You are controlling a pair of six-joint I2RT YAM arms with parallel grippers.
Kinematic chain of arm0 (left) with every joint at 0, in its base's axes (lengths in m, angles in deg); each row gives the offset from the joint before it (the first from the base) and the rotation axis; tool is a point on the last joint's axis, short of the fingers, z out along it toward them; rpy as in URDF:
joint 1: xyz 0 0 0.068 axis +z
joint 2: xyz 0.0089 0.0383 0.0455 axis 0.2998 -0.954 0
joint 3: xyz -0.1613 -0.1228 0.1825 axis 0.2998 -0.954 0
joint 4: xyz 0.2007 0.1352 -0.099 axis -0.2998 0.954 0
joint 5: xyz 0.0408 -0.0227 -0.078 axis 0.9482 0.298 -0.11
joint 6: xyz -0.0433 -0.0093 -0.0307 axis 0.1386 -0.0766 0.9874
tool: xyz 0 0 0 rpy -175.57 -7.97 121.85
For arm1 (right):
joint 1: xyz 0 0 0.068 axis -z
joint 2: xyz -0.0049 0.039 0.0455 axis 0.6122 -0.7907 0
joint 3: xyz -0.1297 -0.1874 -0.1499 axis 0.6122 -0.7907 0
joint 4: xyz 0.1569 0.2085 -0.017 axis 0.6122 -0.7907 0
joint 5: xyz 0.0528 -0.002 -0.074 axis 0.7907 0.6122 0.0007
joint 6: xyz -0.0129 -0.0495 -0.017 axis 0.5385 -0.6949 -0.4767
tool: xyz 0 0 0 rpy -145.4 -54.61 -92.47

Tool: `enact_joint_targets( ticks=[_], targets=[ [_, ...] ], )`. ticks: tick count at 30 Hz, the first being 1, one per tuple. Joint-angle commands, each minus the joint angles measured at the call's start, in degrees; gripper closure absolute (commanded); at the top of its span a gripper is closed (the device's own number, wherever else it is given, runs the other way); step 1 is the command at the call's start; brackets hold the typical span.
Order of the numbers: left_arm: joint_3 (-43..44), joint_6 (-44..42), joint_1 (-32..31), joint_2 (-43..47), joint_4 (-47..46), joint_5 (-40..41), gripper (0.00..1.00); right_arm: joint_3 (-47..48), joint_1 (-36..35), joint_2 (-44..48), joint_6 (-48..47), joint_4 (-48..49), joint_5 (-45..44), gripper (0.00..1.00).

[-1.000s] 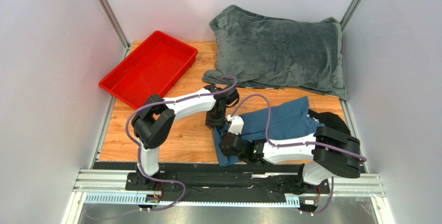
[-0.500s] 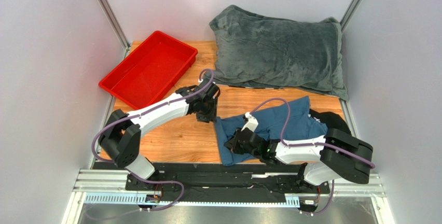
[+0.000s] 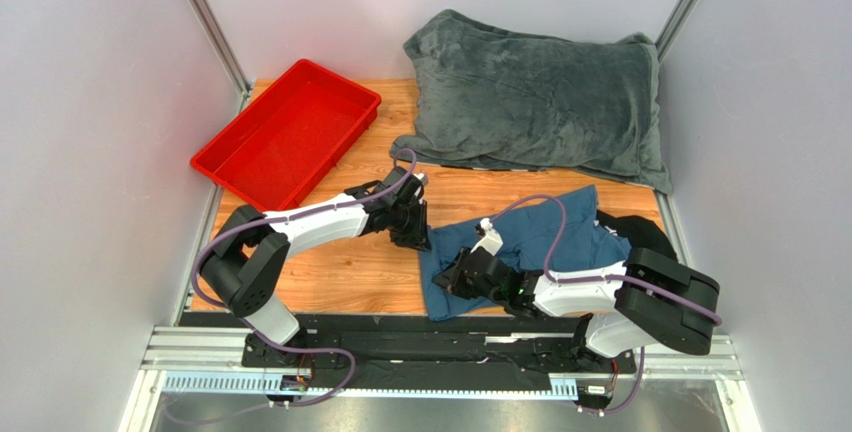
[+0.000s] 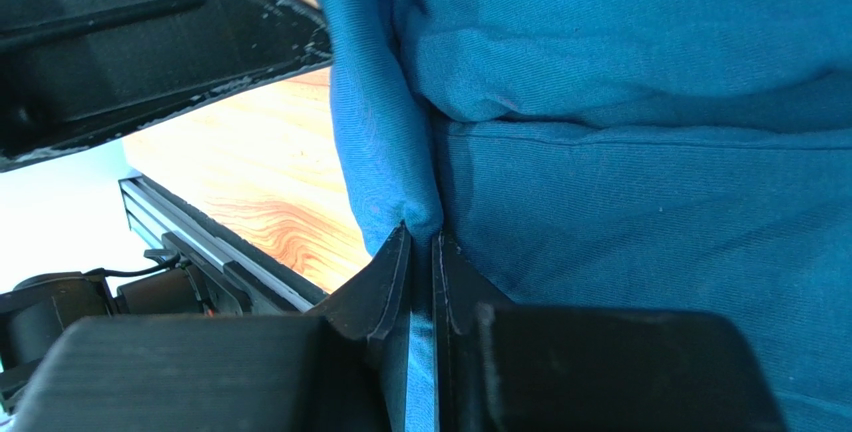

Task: Roll the t-shirts
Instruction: Roll the T-shirt to the center of the board.

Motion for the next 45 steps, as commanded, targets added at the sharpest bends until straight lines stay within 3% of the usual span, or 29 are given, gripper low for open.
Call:
enact_joint_targets(
  ticks=[1,6,9,12,14,17,24,30,37,41,45],
  targets=[
    [0.61,0.88,-0.13,-0.94,-5.81,-3.45,0.75,-0.62,0.11,-0.54,1.92,0.64,0.31,0.92],
    [0.87,1.15,-0.13,-3.13,-5.28,-3.28,0.75,0.25,0.02,-0.19,1.48,-1.56,-0.21,0.88],
    [1.48,1.15,-0.13,-4.71,-3.62,-3.11,0.75,1.57,0.02,1.56,-0.18,-4.63,-0.39,0.77],
    [3.06,0.62,-0.13,-5.86,-0.55,-1.88,0.75,3.67,-1.38,4.36,-2.29,-10.6,-2.57,0.6],
    [4.29,0.53,-0.13,-6.12,1.04,-1.09,0.75,4.38,-2.87,5.87,-2.91,-14.63,-3.9,0.55],
    [5.35,0.27,-0.13,-6.47,3.32,-0.47,0.75,6.31,-4.98,7.98,-3.53,-21.39,-6.27,0.55],
    [6.67,-0.52,-0.13,-6.91,5.44,0.06,0.75,12.73,-12.45,6.67,-4.32,-33.63,-15.06,0.82],
    [7.55,-0.87,-0.13,-7.79,6.23,-0.03,0.75,14.41,-15.53,-0.27,-2.21,-35.92,-13.67,0.93],
    [8.87,-1.31,-0.21,-8.06,7.38,-0.03,0.75,16.25,-16.32,2.61,-3.35,-42.67,-17.34,0.86],
    [9.57,-1.84,-0.13,-8.58,8.08,-0.2,0.75,21.34,-16.76,6.05,-6.42,-49.1,-22.52,0.83],
    [9.83,-2.45,-0.13,-8.85,8.25,-0.82,0.73,28.28,-17.64,3.6,-11.51,-53.15,-27.19,0.73]
  ],
)
